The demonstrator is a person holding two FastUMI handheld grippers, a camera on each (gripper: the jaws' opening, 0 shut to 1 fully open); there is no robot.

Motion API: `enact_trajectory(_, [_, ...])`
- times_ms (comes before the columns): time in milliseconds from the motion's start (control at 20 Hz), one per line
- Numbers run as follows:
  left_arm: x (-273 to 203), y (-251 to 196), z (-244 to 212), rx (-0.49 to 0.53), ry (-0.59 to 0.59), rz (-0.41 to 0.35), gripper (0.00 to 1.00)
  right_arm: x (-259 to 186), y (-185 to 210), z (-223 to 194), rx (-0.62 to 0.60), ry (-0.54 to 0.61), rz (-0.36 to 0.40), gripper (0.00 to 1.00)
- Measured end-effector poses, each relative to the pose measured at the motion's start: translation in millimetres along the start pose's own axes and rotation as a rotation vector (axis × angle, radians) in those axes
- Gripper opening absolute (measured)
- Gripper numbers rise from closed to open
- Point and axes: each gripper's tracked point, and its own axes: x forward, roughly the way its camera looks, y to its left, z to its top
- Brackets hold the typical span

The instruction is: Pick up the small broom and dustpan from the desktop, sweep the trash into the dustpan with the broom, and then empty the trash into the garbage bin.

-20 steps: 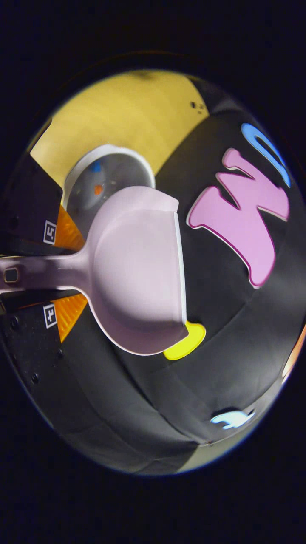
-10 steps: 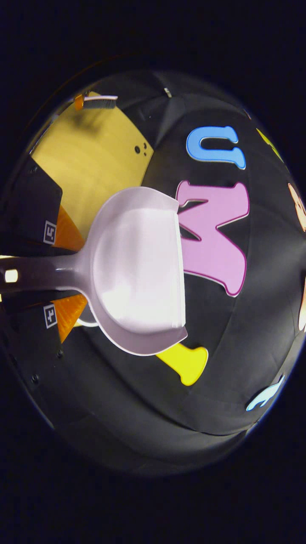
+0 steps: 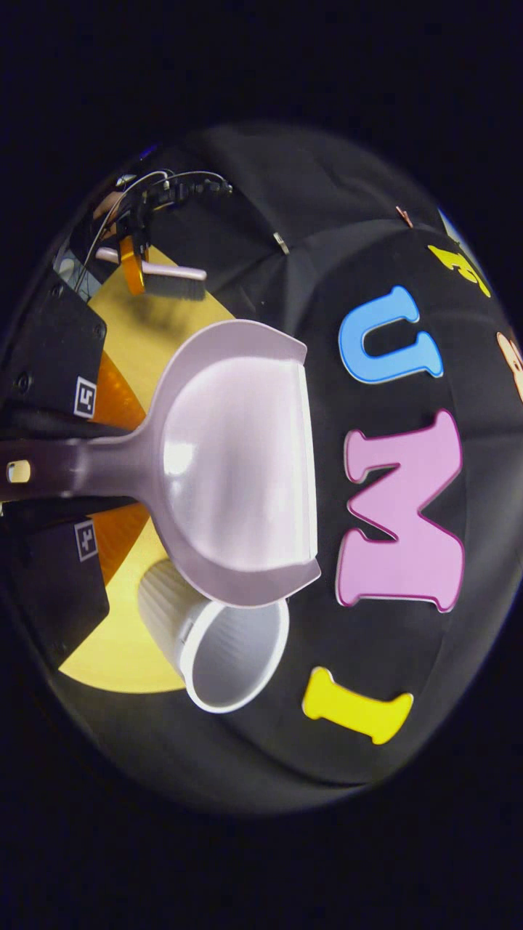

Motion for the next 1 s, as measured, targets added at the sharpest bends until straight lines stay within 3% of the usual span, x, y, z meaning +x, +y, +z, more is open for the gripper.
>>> enact_trajectory(150, [13, -8, -7, 0.032, 0.032, 0.006, 0.25, 16, 22, -43, 0.032, 0.067, 0.042, 0.36])
enact_trajectory(300, [30, -16, -16, 0.076, 0.077, 0.017, 0.25, 38, 19, -90, 0.054, 0.153, 0.030, 0.36])
enact_trajectory(400, [44, -17, -26, 0.111, 0.114, 0.037, 0.25, 54, 14, -124, 0.076, 0.205, 0.006, 0.31])
enact_trajectory(450, [54, -16, -31, 0.128, 0.137, 0.051, 0.25, 65, 11, -138, 0.085, 0.228, -0.016, 0.36])
enact_trajectory(750, [104, -9, -52, 0.191, 0.279, 0.126, 0.25, 112, -4, -203, 0.087, 0.336, -0.124, 0.36])
enact_trajectory(1000, [90, -17, -39, 0.297, 0.383, 0.185, 0.27, 134, -17, -226, 0.088, 0.392, -0.170, 0.31])
